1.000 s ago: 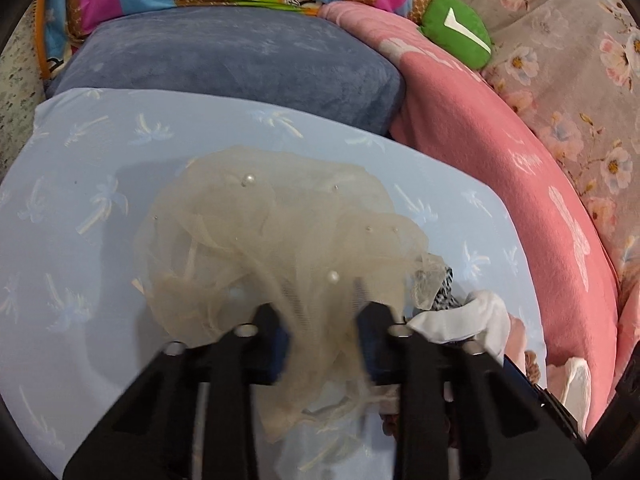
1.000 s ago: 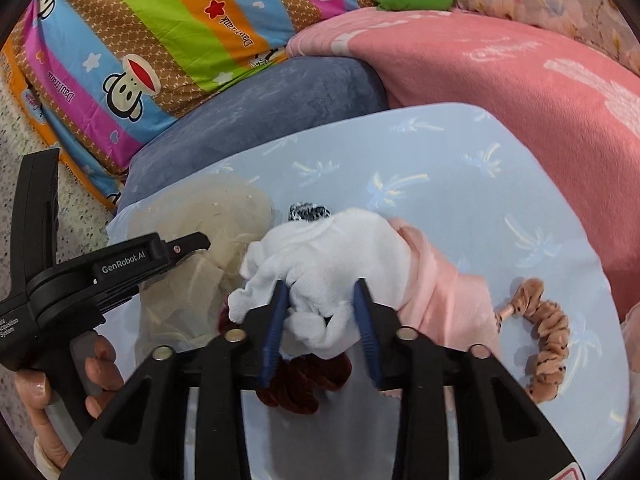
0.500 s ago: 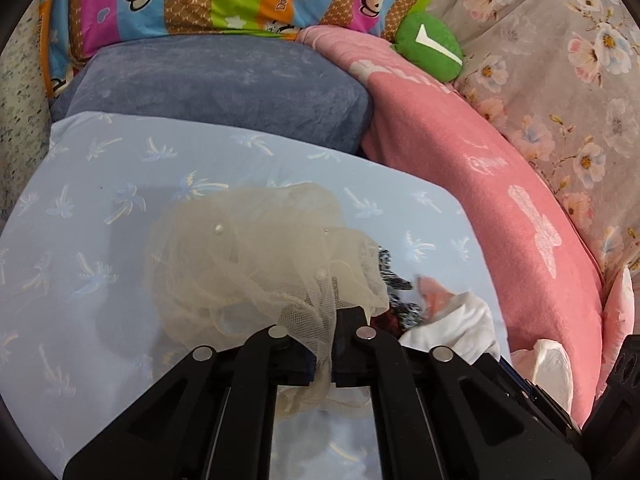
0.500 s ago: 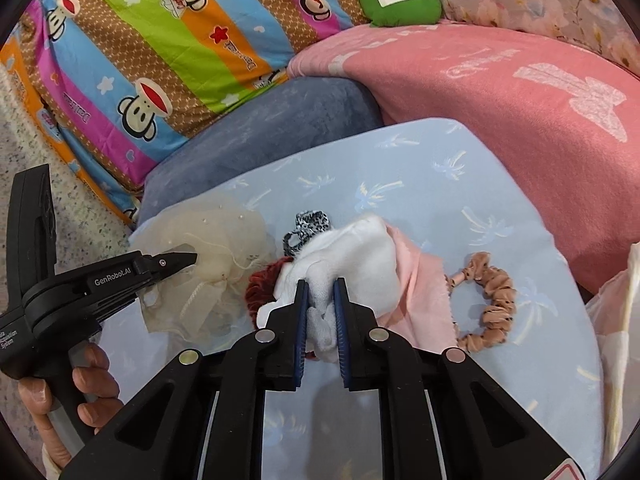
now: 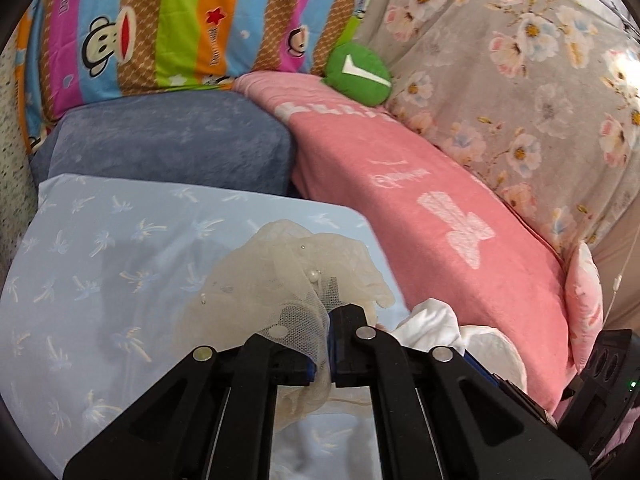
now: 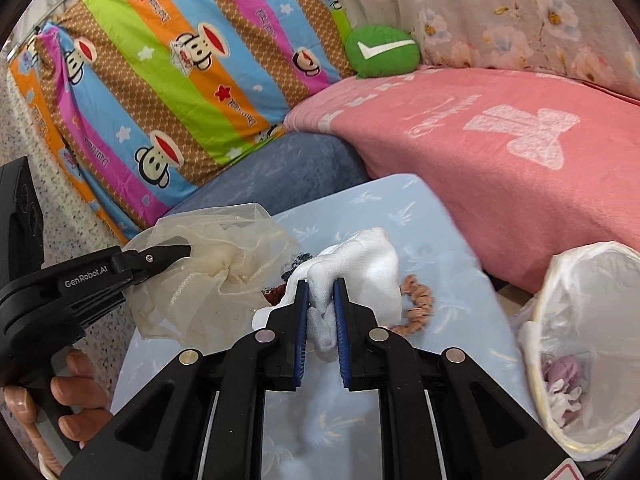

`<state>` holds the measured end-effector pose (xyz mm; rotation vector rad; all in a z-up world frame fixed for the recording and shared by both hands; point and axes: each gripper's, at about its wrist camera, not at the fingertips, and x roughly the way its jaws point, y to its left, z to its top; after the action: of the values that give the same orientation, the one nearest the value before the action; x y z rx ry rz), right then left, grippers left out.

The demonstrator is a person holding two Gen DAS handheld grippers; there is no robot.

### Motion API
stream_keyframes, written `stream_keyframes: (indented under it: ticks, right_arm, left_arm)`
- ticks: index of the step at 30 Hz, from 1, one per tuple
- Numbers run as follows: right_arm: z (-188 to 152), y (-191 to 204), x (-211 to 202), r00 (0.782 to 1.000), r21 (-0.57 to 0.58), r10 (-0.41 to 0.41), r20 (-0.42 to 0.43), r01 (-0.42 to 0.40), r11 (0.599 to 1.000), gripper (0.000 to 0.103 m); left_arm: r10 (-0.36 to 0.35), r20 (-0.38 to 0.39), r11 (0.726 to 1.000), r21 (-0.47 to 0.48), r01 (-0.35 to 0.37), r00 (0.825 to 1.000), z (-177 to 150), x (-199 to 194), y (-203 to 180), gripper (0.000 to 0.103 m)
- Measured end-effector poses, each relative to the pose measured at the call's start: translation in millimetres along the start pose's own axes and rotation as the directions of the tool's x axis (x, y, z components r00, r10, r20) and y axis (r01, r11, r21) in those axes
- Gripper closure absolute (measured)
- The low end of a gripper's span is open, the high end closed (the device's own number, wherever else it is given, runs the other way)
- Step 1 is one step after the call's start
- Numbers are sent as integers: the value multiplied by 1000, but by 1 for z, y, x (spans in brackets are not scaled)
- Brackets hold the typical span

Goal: Collect trash
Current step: 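Carry the beige tulle and white cloth over the bin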

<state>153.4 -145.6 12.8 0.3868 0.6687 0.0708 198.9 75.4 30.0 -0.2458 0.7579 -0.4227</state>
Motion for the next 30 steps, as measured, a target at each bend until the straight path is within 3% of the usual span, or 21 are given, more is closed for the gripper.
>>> stream_keyframes:
  ticks: [13,30]
  right_arm:
    - [-1,-77,-80,993,96,-81,86,73,993,91]
    - [-18,-173,-130,974,230,-195,111,166,959,90]
  left_arm:
    - [-111,-45,985,130,116,993,-29,0,-96,99]
    - [-203,-178,939,242,243,963,-65,28,-191,98]
